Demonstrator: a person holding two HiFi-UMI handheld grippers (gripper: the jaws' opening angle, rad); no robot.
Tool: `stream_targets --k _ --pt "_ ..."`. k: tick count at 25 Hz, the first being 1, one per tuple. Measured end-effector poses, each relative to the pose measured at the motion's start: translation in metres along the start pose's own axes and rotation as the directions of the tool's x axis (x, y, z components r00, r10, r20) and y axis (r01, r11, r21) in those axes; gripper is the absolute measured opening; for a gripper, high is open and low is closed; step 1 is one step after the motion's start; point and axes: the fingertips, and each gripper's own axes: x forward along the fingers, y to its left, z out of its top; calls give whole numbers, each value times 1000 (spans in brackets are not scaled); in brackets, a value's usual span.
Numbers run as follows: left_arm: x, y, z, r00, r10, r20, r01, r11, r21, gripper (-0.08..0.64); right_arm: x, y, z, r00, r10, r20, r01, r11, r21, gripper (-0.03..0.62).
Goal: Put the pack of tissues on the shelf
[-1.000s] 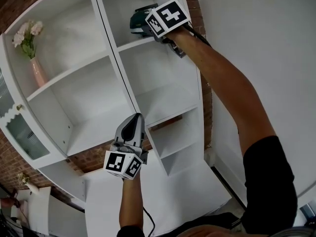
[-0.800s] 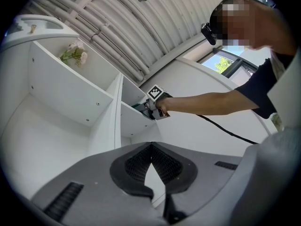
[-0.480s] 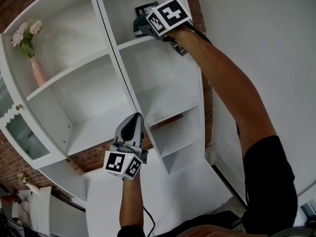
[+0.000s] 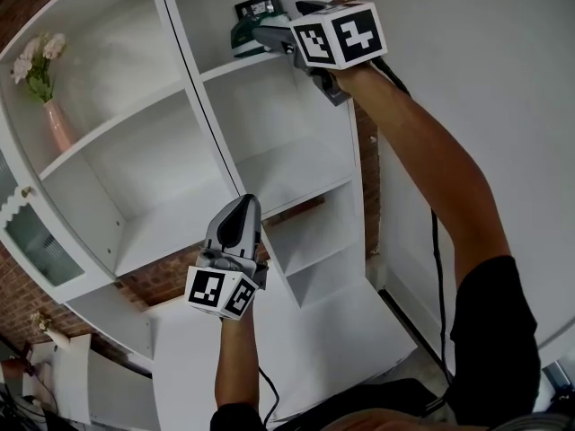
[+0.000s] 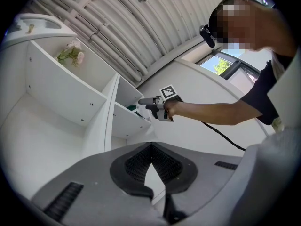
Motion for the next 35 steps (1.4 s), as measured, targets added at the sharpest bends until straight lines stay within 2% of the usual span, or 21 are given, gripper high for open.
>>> stream_targets --k 2,6,8,16,22,29,35 --pt "2 -6 4 1000 -7 8 7 1000 9 -3 -21 13 -1 998 34 54 -34 999 -17 394" --pt "4 -17 14 1000 -12 23 11 1000 27 -3 -69 43 -16 987 92 130 -85 995 -56 229" --pt "5 -21 18 999 -11 31 10 999 33 -3 -91 53 -26 982 107 158 -101 994 -46 187" --pt "7 -41 24 999 -5 48 2 998 69 -3 -149 107 -84 967 158 199 -158 987 -15 75" --pt "0 -50 19 998 21 53 -25 997 75 -3 -178 135 -125 966 155 205 -164 986 26 4" --pt "-17 -58 13 997 60 49 -64 995 76 -2 -210 157 -157 963 161 215 -173 984 39 3" --pt "-32 -59 9 995 89 40 -91 994 52 -3 -225 168 -178 958 171 229 -199 974 106 2"
